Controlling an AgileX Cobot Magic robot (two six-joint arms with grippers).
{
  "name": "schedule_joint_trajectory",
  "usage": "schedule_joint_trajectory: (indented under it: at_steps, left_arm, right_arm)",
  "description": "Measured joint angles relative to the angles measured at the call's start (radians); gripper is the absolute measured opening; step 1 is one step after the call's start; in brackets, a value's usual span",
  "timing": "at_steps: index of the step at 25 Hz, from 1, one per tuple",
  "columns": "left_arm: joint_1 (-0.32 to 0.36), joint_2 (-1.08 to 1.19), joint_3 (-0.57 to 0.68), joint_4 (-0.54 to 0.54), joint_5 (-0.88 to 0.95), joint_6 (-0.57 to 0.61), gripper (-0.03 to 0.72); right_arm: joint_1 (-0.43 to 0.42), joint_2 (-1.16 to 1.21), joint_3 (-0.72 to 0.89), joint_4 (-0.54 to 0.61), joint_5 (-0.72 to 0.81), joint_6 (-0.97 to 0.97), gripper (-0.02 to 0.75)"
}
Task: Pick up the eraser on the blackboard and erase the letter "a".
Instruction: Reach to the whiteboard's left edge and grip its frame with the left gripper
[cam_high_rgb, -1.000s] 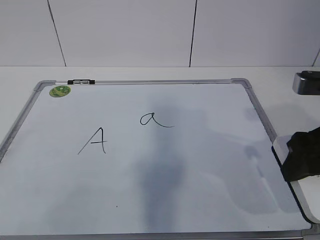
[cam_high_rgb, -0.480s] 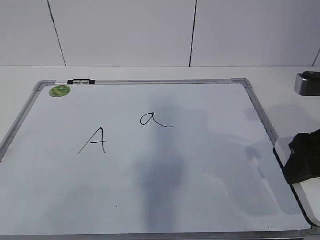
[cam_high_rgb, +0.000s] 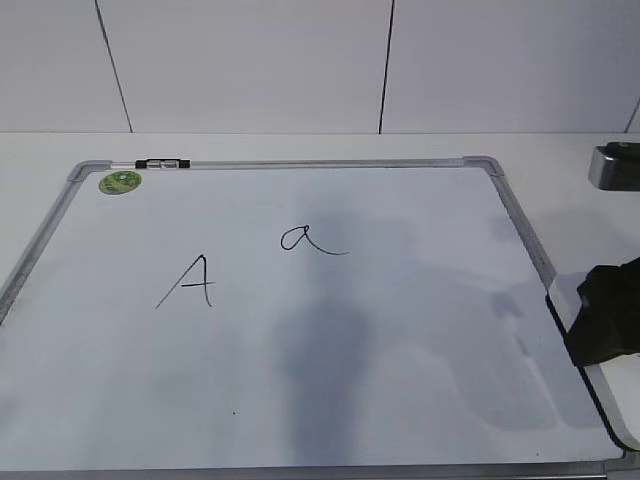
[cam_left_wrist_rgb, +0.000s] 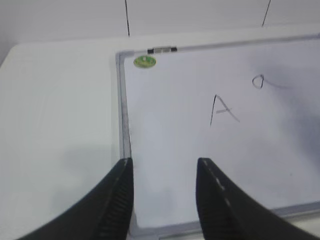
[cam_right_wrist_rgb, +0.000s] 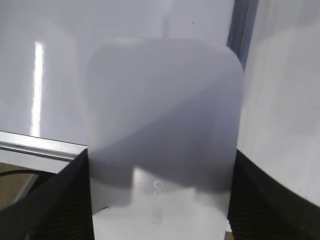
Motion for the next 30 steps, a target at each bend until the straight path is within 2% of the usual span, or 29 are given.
schedule_joint_trajectory:
  at_steps: [5,13,21,30]
  left_arm:
    - [0.0,0.212,-0.048,-0.013,-0.123,0.0,0.384]
    - [0.0,0.682,-0.144,-0.067,-0.142,0.0,0.394]
    - [0.0,1.096,-0.306,-0.072,-0.129,0.0,0.394]
    - [0.0,1.458,-0.477,0.068,-0.05,0.01,0.459]
  right_arm:
    - [0.0,0.0,0.0,0.0,-0.005,0.0,0.549]
    - [0.0,0.0,0.0,0.0,-0.005,0.0,0.549]
    - [0.0,0.0,0.0,0.0,-0.006,-0.002,0.549]
    - [0.0,0.0,0.0,0.0,-0.006,-0.002,0.549]
